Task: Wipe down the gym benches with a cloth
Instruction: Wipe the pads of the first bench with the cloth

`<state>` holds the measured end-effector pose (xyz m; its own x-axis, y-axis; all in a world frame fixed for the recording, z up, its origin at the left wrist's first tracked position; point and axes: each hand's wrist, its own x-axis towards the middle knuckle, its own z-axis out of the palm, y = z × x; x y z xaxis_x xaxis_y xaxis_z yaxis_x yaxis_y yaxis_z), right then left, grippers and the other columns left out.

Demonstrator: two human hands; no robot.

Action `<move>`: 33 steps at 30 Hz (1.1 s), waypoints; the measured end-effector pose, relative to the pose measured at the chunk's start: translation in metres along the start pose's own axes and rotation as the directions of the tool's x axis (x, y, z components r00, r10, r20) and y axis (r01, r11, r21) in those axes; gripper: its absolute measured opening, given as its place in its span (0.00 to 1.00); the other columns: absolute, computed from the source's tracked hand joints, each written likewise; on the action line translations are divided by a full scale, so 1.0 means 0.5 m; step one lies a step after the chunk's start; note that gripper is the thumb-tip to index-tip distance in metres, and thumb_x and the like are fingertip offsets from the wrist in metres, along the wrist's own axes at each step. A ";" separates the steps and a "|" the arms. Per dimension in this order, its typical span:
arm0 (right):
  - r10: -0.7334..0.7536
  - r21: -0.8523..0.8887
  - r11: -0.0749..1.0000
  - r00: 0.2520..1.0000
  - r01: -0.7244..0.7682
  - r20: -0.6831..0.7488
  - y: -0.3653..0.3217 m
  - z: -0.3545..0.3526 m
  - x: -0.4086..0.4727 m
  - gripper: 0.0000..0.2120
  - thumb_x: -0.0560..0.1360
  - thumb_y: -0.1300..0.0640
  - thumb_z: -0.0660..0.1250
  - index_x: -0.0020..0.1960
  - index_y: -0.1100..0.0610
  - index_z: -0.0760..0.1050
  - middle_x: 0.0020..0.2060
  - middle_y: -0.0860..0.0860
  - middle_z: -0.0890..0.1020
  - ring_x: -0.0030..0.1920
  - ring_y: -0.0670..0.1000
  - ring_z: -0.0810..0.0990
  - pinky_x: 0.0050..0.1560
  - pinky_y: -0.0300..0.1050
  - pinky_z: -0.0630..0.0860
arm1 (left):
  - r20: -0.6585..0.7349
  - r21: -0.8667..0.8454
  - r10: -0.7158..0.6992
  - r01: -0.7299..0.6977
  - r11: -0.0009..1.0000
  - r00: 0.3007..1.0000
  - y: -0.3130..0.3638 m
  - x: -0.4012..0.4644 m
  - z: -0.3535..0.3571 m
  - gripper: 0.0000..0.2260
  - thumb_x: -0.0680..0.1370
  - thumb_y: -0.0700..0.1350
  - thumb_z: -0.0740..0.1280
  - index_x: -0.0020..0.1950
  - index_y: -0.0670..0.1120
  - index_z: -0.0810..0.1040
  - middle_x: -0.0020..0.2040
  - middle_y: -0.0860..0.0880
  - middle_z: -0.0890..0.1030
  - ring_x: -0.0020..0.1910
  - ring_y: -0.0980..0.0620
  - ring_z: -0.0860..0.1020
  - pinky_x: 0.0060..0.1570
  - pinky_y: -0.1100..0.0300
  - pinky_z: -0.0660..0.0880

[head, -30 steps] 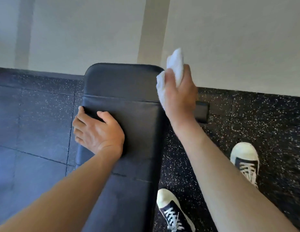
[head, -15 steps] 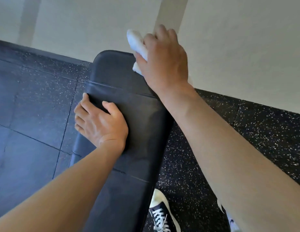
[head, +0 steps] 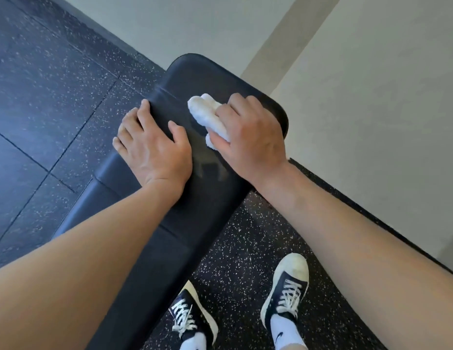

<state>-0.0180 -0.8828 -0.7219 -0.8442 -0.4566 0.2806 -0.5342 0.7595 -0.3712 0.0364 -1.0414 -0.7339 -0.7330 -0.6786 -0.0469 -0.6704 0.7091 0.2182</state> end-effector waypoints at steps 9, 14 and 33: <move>0.166 0.016 0.986 0.983 -0.168 0.082 -0.013 0.010 0.053 0.14 0.78 0.47 0.66 0.45 0.58 0.77 0.41 0.51 0.77 0.41 0.54 0.74 0.37 0.49 0.70 | 0.120 -0.191 0.186 -0.161 0.968 0.975 -0.068 0.005 -0.049 0.29 0.81 0.52 0.61 0.83 0.49 0.63 0.81 0.45 0.65 0.80 0.43 0.62 0.80 0.43 0.55; 0.143 -0.079 0.987 0.986 -0.136 0.082 -0.153 0.050 0.015 0.12 0.78 0.50 0.68 0.52 0.59 0.77 0.45 0.55 0.78 0.44 0.58 0.77 0.35 0.50 0.71 | 0.146 -0.103 0.385 -0.373 0.922 0.911 -0.286 -0.055 -0.102 0.29 0.82 0.53 0.60 0.83 0.49 0.63 0.80 0.40 0.67 0.74 0.37 0.69 0.75 0.41 0.65; 0.163 -0.203 0.969 0.982 -0.140 0.100 -0.237 0.092 0.092 0.13 0.79 0.49 0.63 0.55 0.59 0.74 0.49 0.57 0.78 0.48 0.61 0.77 0.41 0.56 0.75 | 0.152 -0.056 0.086 -0.078 0.995 0.985 -0.437 -0.114 -0.112 0.26 0.79 0.55 0.56 0.73 0.43 0.71 0.60 0.41 0.79 0.56 0.36 0.76 0.58 0.42 0.71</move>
<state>0.0046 -1.0152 -0.7059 -0.9200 -0.3711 0.1262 -0.3908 0.8939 -0.2198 0.2308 -1.1682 -0.7245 -0.7967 -0.5784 -0.1755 -0.6038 0.7479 0.2759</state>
